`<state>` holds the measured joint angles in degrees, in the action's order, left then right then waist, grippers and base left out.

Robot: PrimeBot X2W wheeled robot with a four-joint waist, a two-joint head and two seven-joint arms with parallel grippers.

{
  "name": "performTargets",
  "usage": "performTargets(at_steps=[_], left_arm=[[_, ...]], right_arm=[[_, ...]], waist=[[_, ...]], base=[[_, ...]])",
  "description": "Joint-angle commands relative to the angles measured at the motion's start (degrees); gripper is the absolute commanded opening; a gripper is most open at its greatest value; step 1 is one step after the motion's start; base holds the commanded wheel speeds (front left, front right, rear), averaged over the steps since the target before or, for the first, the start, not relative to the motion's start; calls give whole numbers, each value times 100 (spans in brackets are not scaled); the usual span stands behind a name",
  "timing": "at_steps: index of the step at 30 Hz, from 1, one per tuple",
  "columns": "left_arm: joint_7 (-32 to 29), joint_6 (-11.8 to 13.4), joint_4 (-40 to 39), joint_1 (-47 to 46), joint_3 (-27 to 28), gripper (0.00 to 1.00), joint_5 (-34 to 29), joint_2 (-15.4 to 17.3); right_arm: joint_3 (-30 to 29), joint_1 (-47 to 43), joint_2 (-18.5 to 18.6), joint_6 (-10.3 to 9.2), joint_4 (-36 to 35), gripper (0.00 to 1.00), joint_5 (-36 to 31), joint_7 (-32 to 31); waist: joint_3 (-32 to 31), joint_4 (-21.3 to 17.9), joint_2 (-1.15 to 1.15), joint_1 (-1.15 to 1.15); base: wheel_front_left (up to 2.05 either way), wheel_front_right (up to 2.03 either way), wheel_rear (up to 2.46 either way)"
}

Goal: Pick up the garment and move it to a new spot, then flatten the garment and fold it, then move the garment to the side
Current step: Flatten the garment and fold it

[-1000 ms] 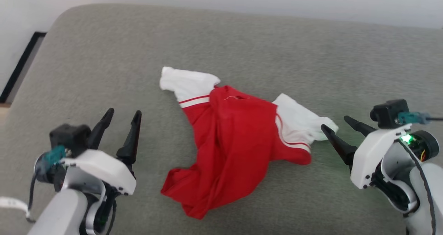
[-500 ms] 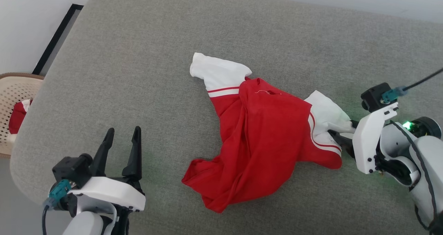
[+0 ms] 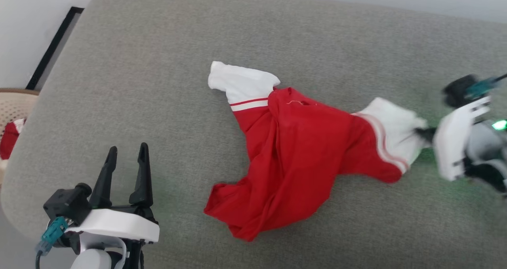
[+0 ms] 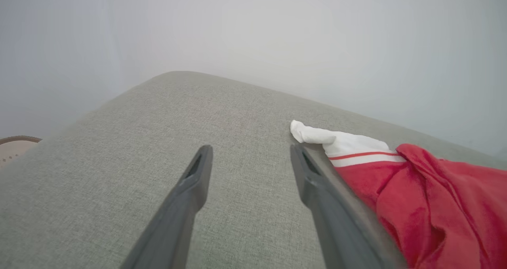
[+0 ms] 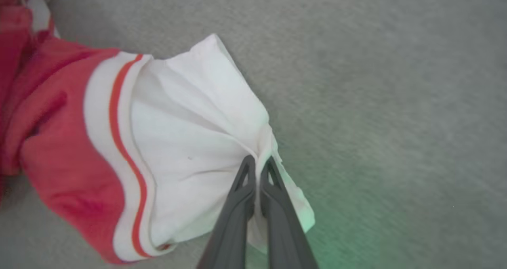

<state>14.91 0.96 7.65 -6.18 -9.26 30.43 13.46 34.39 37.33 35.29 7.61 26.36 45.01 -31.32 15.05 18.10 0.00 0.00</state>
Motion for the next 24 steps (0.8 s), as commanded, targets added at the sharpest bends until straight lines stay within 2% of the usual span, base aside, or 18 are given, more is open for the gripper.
performTargets(at_steps=[1,6,11,17,18,19,20,24], left_arm=[[38,-51,-19,85,63,100,-131,-26],[38,-160,-22,123,229,100,-268,-175],[38,-274,14,106,314,100,-404,-289],[39,-378,85,105,388,100,-496,-396],[39,-395,94,98,405,100,-504,-418],[39,-398,107,96,417,100,-523,-437],[39,-414,119,98,427,100,-533,-452],[39,-465,167,147,458,100,-600,-459]], right_arm=[[-108,86,193,-19,-62,0,76,-30],[-557,36,711,-18,-87,0,233,-82],[-1155,-117,1089,-18,263,0,168,-215],[-1703,-283,841,-18,1003,0,-5,-121],[-1758,-272,779,-18,1123,15,-37,-56],[-1807,-251,721,-18,1227,46,-81,22],[-1853,-235,655,-18,1346,100,-132,82],[-1826,-228,495,-15,1314,100,-297,216]], waist=[[-14,-68,0,0],[-7,-146,0,0],[26,-127,0,0],[67,-86,0,0],[70,-85,0,0],[70,-84,0,0],[64,-84,0,0],[5,-103,0,0]], base=[[0,0,0],[0,0,0],[0,0,0],[0,0,0],[0,0,0],[0,0,0],[0,0,0],[0,0,0]])
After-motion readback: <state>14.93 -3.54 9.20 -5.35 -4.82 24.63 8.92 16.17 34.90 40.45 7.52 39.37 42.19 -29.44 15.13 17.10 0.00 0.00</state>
